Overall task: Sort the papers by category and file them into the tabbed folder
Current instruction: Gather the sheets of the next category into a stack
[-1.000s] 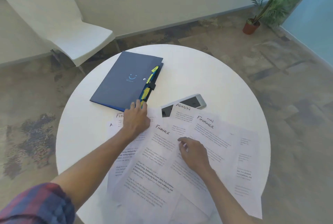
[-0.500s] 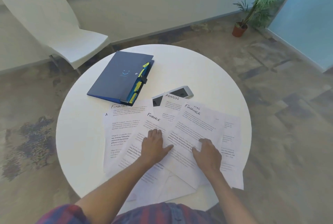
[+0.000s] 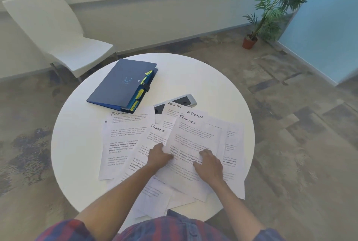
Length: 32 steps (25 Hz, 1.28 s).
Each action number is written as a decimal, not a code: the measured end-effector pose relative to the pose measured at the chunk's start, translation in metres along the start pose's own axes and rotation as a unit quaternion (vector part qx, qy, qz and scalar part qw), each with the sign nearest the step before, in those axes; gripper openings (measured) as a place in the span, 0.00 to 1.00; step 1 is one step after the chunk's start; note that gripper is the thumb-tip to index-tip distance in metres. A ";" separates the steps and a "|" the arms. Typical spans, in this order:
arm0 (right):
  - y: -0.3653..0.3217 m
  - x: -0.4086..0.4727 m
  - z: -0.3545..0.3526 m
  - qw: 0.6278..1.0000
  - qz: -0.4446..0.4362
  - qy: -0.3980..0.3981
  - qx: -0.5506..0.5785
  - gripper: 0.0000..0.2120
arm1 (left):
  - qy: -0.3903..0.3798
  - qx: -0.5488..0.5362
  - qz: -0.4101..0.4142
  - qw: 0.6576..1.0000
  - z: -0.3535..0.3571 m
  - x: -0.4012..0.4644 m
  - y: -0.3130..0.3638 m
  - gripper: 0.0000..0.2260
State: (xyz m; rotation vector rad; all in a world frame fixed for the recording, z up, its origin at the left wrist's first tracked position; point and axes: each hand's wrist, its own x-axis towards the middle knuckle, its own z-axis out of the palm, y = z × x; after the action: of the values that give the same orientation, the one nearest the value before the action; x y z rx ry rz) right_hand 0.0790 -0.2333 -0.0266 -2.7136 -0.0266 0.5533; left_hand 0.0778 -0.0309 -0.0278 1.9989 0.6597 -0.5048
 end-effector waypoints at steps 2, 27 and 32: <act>0.004 0.001 -0.004 1.000 -0.008 -0.020 0.008 0.25 | -0.071 0.020 0.017 0.997 -0.004 -0.006 0.001 0.14; 0.042 -0.031 -0.019 0.809 0.100 0.017 0.579 0.15 | 0.142 0.300 -0.036 0.943 -0.058 -0.018 -0.083 0.51; 0.036 -0.037 -0.020 0.807 0.093 0.015 0.583 0.13 | 0.158 0.248 -0.010 0.956 -0.060 -0.016 -0.072 0.38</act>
State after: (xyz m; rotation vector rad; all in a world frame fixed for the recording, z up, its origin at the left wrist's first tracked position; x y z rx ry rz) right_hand 0.0507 -0.2771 -0.0084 -1.5037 0.4443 0.3725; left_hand 0.0252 0.0471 -0.0369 2.5855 0.8051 -0.3897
